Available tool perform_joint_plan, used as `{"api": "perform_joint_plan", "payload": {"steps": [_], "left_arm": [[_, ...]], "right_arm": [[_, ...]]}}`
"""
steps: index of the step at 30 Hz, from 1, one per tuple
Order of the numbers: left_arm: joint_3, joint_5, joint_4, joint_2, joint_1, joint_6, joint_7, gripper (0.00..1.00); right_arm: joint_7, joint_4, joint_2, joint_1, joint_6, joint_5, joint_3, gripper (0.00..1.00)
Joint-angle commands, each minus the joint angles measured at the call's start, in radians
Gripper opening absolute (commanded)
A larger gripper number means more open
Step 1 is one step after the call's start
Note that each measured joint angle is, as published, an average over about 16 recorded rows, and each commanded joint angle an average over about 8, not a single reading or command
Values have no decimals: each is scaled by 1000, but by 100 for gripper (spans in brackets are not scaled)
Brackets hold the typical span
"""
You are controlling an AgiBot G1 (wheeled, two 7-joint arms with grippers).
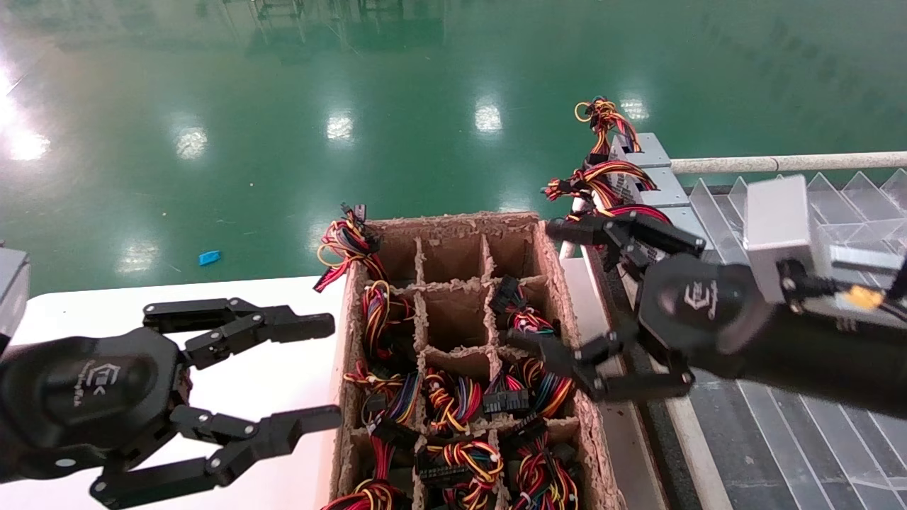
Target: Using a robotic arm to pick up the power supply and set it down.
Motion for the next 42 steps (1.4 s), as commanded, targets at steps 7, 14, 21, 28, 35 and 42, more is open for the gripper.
{"api": "perform_joint_plan", "payload": {"steps": [7, 14, 21, 28, 35, 42], "left_arm": [[0, 0, 0, 0, 0, 0, 0, 100], [0, 0, 0, 0, 0, 0, 0, 100], [0, 0, 0, 0, 0, 0, 0, 100], [0, 0, 0, 0, 0, 0, 0, 100], [0, 0, 0, 0, 0, 0, 0, 100], [0, 0, 0, 0, 0, 0, 0, 100]], "right_arm": [[15, -9, 7, -21, -118, 62, 14, 100], [27, -16, 13, -37, -210, 110, 25, 100], [32, -20, 16, -45, -255, 135, 32, 100], [31, -20, 15, -44, -244, 130, 31, 100], [31, -19, 15, -42, -236, 124, 30, 100], [30, -19, 15, -41, -231, 121, 29, 100]]}}
